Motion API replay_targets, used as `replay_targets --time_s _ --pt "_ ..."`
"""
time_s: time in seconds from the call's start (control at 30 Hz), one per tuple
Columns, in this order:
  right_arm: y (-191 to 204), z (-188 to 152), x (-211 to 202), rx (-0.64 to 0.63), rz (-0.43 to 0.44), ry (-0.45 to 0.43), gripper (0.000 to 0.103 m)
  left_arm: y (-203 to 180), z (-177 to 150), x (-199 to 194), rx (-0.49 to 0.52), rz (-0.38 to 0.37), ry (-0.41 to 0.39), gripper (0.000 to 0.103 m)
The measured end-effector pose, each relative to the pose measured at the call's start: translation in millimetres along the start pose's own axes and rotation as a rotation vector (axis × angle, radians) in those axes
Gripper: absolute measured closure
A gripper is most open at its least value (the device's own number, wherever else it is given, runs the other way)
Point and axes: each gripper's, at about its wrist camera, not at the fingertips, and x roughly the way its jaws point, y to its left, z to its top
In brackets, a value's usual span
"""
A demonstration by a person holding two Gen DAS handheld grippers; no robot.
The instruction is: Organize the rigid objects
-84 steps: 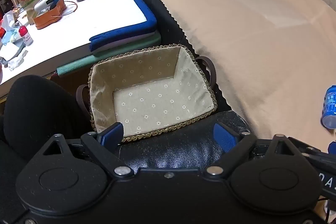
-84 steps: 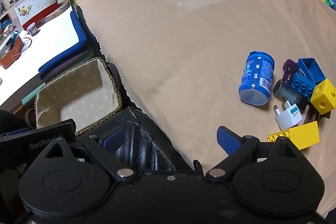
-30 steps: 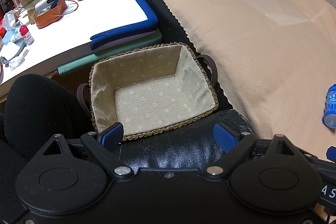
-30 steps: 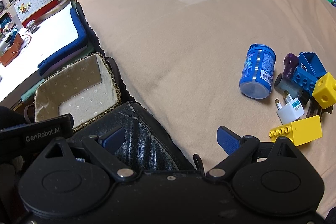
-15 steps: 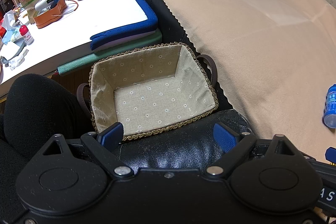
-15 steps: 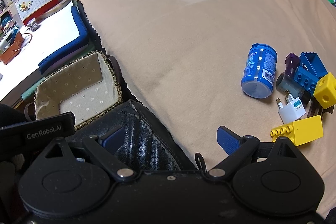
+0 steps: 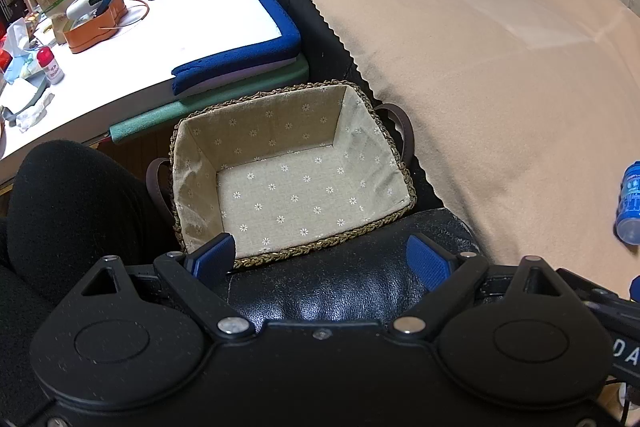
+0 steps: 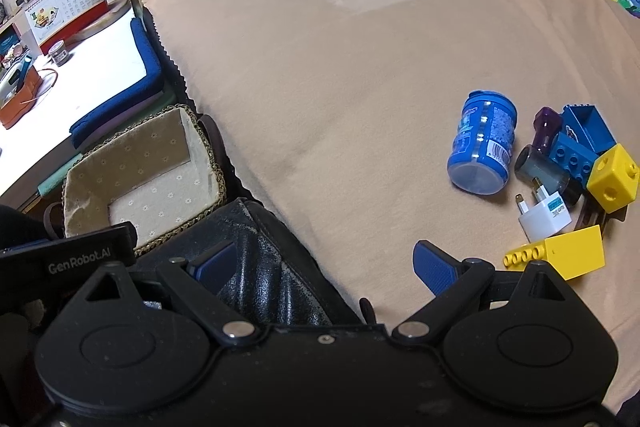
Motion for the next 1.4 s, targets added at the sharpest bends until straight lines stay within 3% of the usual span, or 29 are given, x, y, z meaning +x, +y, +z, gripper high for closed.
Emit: replay_targets --time_s 0.27,0.57,0.7,0.9,1.2,1.27,1.37,1.4 --pt "-24.5 -0.7 -20.6 0.003 -0.025 -0.047 0.008 -2.6 1.1 -2.0 0.003 -0.002 -0.014 0.014" --pt "-106.4 -9.8 -63.0 0.056 -0.087 -0.082 0.009 -5.5 1.0 -3.6 0.02 -0.015 -0.025 0.013" --pt "-135.2 -19.0 -68.9 0.007 -0.144 -0.06 0.01 -7.6 0.4 -3.6 0.03 -0.01 -0.027 0.013" --pt "-165.5 -51.1 -63.0 -0.036 -0.089 0.017 0.01 -11.8 -0.8 -4.8 0.047 -0.005 -0.034 0.013" --pt "-152.8 -97.7 -34.5 -0.241 -0.076 0.019 0.01 -23.0 -0.1 -12.8 0.106 -0.058 -0.065 0.013" --pt "-150.1 -101.6 -27.1 -0.269 -0.085 0.018 0.017 -29.6 -0.8 -16.4 0.138 -0.068 -0.081 0.013" --pt "-146.3 -105.7 -15.0 -0.315 -0.111 0.041 0.044 -42.3 0.1 -18.5 0.189 -0.089 -0.076 0.013" --pt "-145.0 -107.4 -11.8 -0.333 -0.122 0.052 0.06 -47.8 1.1 -19.4 0.204 -0.106 -0.071 0.013"
